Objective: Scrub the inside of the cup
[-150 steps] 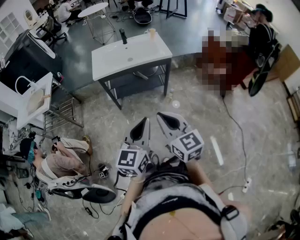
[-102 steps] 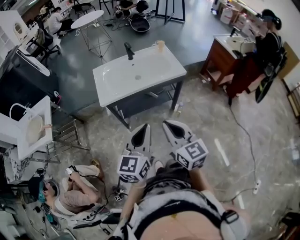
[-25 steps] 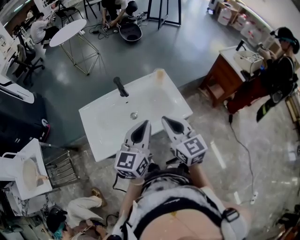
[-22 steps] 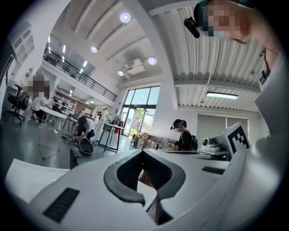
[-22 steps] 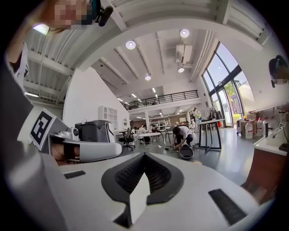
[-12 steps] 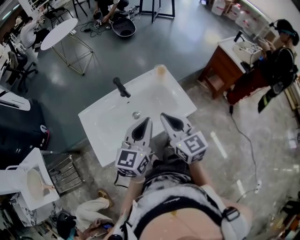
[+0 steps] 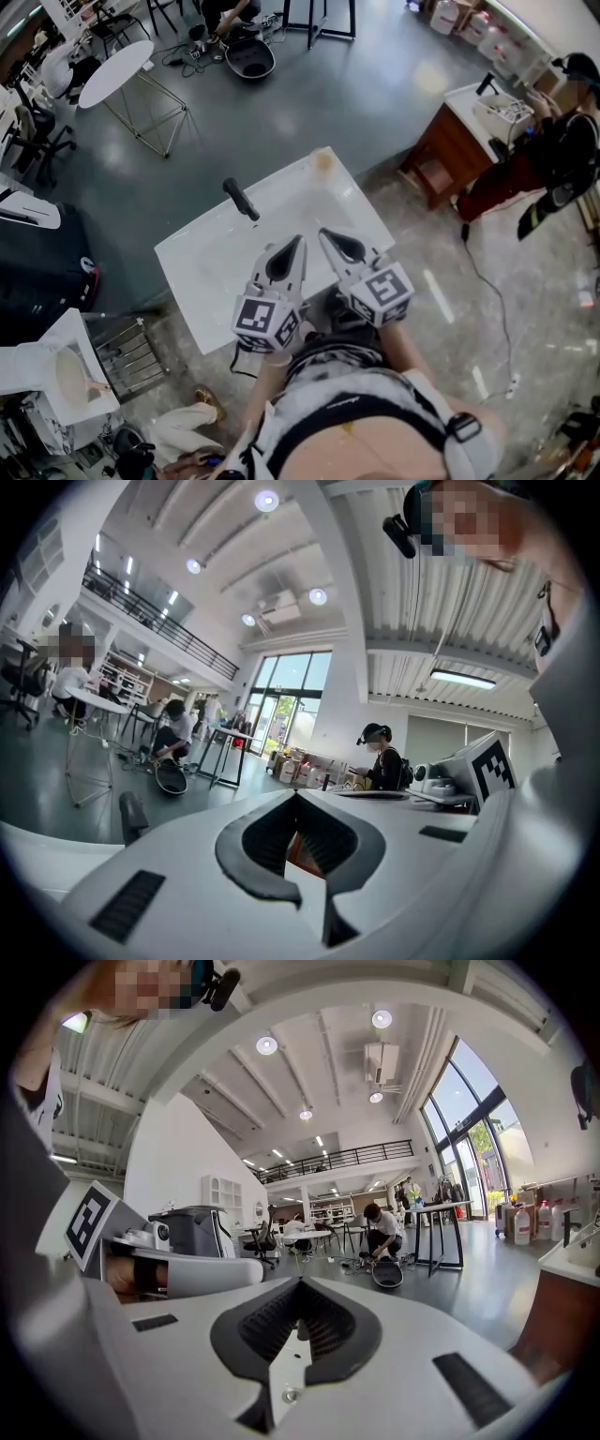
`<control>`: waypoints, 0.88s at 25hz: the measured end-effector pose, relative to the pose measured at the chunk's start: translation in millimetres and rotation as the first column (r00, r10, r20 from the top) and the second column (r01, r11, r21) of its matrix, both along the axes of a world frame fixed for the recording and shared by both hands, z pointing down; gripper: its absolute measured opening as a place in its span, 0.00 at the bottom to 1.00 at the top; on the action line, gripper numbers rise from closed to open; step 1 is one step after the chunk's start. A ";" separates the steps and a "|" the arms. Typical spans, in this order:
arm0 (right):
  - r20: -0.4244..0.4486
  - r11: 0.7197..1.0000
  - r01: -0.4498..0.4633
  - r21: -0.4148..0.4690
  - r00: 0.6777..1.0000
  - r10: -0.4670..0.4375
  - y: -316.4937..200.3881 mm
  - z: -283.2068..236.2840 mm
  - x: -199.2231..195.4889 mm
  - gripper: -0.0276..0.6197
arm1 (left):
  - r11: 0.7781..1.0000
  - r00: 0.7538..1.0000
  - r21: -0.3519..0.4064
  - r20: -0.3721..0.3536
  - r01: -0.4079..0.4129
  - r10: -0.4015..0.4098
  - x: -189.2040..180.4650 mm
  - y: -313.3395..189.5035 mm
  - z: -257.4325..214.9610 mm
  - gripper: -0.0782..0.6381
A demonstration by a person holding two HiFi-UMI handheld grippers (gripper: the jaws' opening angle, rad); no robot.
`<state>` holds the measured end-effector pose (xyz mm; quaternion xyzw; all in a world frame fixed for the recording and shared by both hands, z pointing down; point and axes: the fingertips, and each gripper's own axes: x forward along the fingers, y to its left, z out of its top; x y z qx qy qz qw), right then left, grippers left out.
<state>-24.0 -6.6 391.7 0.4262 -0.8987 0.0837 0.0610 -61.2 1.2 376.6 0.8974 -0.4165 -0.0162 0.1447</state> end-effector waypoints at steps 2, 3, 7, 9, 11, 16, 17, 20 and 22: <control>-0.002 1.000 0.003 -0.009 1.000 -0.003 -13.3 3.5 8.5 0.05 | 1.000 1.000 -0.009 0.005 0.004 -0.004 7.4 -13.1 2.0 0.10; -0.003 1.000 0.004 -0.015 1.000 -0.004 -19.9 4.9 13.0 0.05 | 1.000 1.000 -0.013 0.010 0.006 -0.005 11.7 -19.4 2.7 0.10; -0.027 0.999 0.003 -0.035 1.000 -0.004 -46.9 14.7 35.4 0.05 | 0.999 1.000 -0.032 0.012 0.014 -0.013 28.4 -43.2 4.5 0.10; -0.032 0.999 0.000 -0.042 0.999 -0.001 -59.9 20.3 48.8 0.05 | 0.999 1.000 -0.039 0.023 0.019 -0.018 36.7 -53.9 5.9 0.10; -0.031 0.999 0.000 -0.051 1.000 -0.001 -71.8 24.8 61.5 0.05 | 0.998 0.999 -0.047 0.036 0.032 -0.031 43.9 -63.6 7.9 0.10; -0.042 0.997 0.018 -0.074 0.999 -0.021 -96.2 33.5 80.5 0.05 | 0.995 0.996 -0.063 0.062 0.074 -0.070 52.6 -82.7 16.4 0.10; -0.043 0.997 0.023 -0.071 0.999 -0.026 -101.2 34.2 84.2 0.05 | 0.994 0.995 -0.068 0.066 0.083 -0.078 54.8 -86.0 18.4 0.10; -0.048 0.996 0.036 -0.082 0.998 -0.040 -114.3 35.3 96.3 0.05 | 0.991 0.992 -0.080 0.074 0.111 -0.106 64.6 -96.8 23.8 0.10; -0.047 0.994 0.059 -0.094 0.997 -0.064 -121.3 38.0 100.6 0.05 | 0.987 0.989 -0.086 0.074 0.134 -0.128 70.2 -104.4 27.7 0.10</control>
